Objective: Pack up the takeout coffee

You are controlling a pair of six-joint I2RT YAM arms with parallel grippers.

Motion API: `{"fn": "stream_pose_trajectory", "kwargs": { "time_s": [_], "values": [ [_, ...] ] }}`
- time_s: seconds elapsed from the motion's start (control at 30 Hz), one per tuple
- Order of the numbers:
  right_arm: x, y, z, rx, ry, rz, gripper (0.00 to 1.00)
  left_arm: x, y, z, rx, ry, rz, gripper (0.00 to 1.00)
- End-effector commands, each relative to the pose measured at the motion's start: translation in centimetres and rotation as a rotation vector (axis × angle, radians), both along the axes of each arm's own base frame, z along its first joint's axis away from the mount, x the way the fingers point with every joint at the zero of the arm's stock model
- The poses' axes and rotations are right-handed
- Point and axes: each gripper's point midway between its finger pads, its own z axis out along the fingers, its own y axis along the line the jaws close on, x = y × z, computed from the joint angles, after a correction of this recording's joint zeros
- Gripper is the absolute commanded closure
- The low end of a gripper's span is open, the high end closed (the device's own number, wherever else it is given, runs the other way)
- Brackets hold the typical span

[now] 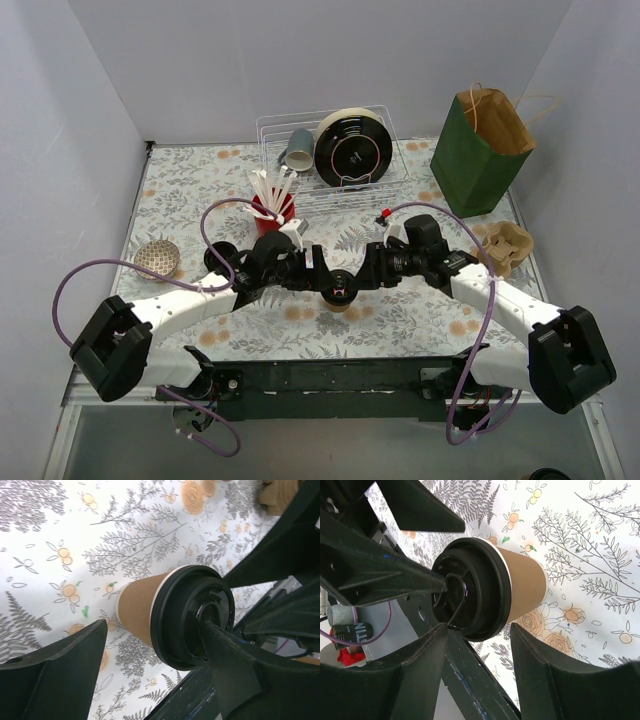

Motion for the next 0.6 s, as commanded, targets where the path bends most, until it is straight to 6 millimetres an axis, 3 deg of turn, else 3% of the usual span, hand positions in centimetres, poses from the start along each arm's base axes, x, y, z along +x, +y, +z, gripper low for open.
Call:
{"fn": "stream_pose_trajectory", "kwargs": {
  "time_s": [0.0, 0.13, 0.3, 0.47, 0.57],
  "values": [
    [0.9, 0.4, 2.6, 0.027, -0.086, 0.005, 0.39, 1.3, 1.0, 1.2, 0.085, -0.047, 0.04, 0.21],
    [1.5, 0.4, 3.4, 0.014, -0.112, 0.015, 0.38, 0.7, 1.2, 2.0, 0.051, -0.041, 0.05, 0.16],
    [2.4, 1.5, 5.1, 0.042, -0.2, 0.151, 0.38, -0.7, 1.9, 3.0, -0.021, -0.021, 0.072, 0.2],
    [2.6, 2.0, 4.0, 0.02, -0.186, 0.314, 0.37, -2.7, 1.4, 4.2, -0.163, 0.036, 0.061, 0.22],
    [3.3, 2.3, 3.5, 0.007, -0.186, 0.342, 0.35, -3.0, 1.6, 2.8, -0.163, 0.085, 0.085, 0.23]
  ]
}}
